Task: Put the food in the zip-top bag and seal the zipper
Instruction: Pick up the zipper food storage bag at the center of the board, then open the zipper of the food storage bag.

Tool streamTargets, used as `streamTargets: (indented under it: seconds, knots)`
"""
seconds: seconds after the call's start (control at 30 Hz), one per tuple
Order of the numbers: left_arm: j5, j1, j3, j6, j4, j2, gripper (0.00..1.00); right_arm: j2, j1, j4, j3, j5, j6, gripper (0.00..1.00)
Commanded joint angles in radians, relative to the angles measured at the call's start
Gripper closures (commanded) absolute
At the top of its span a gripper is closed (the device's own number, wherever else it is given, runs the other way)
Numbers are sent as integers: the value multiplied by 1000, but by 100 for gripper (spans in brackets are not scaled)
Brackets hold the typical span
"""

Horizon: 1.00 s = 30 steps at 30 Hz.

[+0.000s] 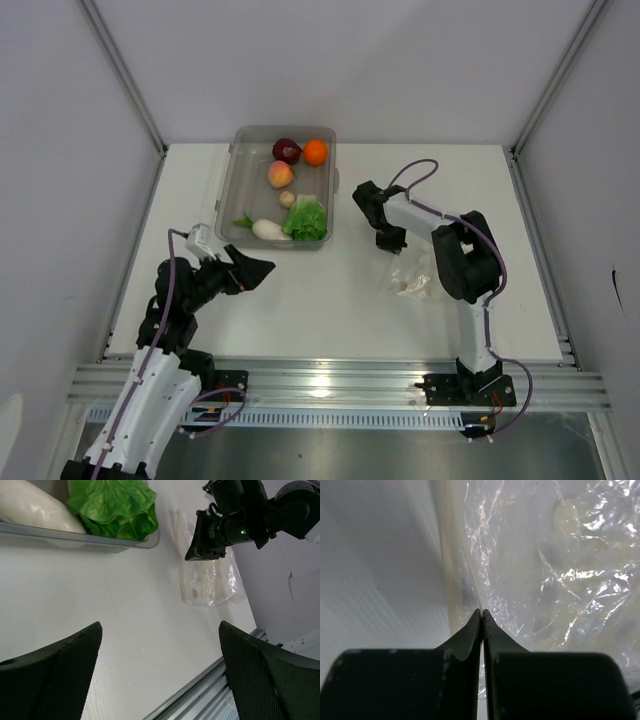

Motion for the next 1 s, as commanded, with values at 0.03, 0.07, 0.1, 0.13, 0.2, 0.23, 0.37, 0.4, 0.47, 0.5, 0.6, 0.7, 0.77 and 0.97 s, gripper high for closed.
streamTargets:
  seconds: [0.03, 0.07, 0.1, 0.13, 0.2, 0.23, 0.37, 0.4, 0.47, 0.5, 0.6, 0.7, 0.77, 0.97]
  knots:
    - [171, -44, 46, 11, 144, 78, 1, -175, 38, 68, -52, -51, -38, 100]
    - [165, -62, 50, 21, 155, 93, 0, -203, 42, 80, -64, -76, -53, 100]
    - [162, -88, 62, 29, 168, 107, 0, -229, 52, 92, -90, -100, -69, 100]
    - [136, -114, 75, 37, 178, 131, 0, -258, 55, 104, -102, -136, -90, 100]
    - [107, -212, 92, 45, 207, 158, 1, -344, 67, 120, -139, -186, -125, 100]
    - [79, -273, 108, 43, 242, 190, 0, -372, 70, 131, -153, -211, -141, 100]
    - [12, -412, 165, 58, 314, 308, 1, -560, 82, 144, -220, -352, -213, 100]
    - [0, -438, 173, 61, 326, 334, 1, -591, 82, 146, -236, -371, -219, 100]
    - [-39, -501, 208, 72, 349, 415, 1, -648, 82, 152, -282, -423, -228, 100]
    - [-48, -519, 234, 77, 363, 441, 1, -701, 81, 166, -299, -443, -230, 100]
    - [-67, -579, 299, 75, 389, 562, 3, -786, 82, 206, -369, -521, -234, 100]
    - [-59, -618, 360, 60, 411, 676, 8, -818, 84, 218, -418, -562, -244, 100]
    - [-48, -635, 400, 43, 423, 760, 17, -834, 87, 217, -435, -567, -257, 100]
    - [-45, -684, 527, 20, 423, 923, 25, -881, 90, 212, -438, -567, -276, 100]
